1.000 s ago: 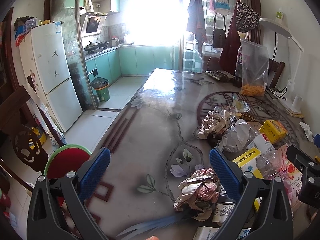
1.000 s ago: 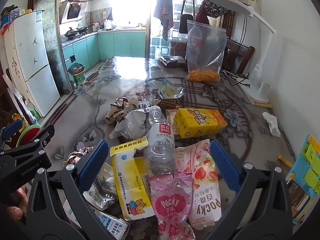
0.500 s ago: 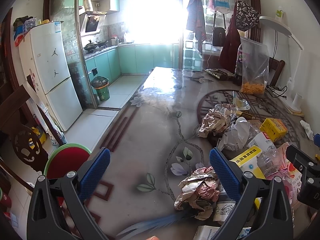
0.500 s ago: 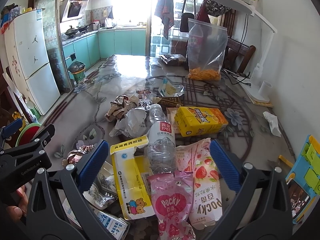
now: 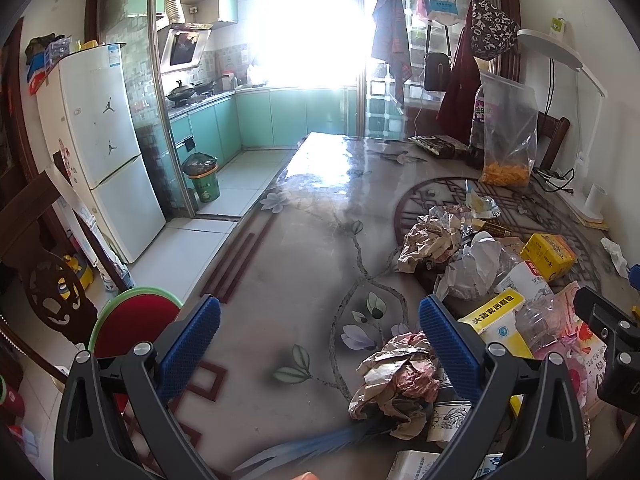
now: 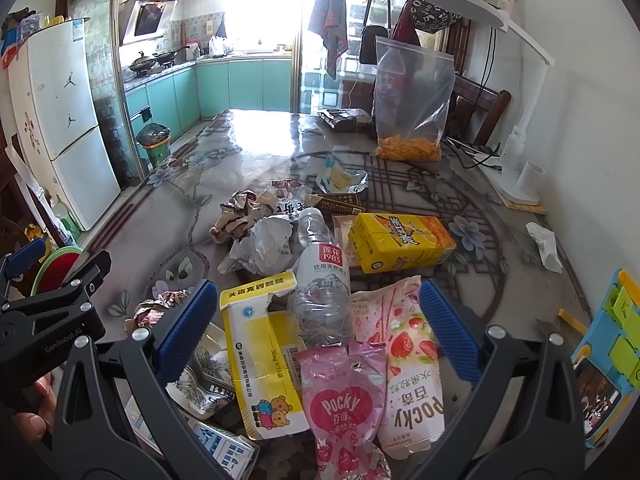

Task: Collect trash

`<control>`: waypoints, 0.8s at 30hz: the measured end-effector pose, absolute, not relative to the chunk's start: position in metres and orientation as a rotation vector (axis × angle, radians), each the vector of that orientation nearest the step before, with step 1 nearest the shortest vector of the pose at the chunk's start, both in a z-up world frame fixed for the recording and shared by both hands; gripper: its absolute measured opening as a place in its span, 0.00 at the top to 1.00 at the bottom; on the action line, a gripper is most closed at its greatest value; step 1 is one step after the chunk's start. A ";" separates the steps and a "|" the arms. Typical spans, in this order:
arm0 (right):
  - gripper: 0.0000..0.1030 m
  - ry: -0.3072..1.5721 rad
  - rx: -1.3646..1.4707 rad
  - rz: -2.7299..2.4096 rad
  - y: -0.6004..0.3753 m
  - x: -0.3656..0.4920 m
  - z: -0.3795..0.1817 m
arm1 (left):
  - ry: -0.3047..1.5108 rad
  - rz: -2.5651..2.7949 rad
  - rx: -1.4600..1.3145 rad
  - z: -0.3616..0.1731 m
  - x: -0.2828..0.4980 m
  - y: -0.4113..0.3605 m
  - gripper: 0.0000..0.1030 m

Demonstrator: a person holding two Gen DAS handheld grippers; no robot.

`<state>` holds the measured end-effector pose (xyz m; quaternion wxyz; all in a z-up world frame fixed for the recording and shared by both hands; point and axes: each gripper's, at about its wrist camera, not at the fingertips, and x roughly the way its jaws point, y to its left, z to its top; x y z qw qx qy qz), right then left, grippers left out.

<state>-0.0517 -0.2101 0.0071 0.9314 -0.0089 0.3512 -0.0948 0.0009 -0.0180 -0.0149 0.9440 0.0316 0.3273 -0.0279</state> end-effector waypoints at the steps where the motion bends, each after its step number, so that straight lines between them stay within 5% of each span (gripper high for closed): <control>1: 0.03 0.720 -0.018 -0.195 -0.210 -0.052 0.007 | 0.668 -0.058 0.064 -0.015 0.001 -0.018 0.07; 24: 0.04 0.932 0.019 0.056 -0.197 -0.040 -0.022 | 0.682 -0.037 -0.097 -0.015 0.013 0.016 0.07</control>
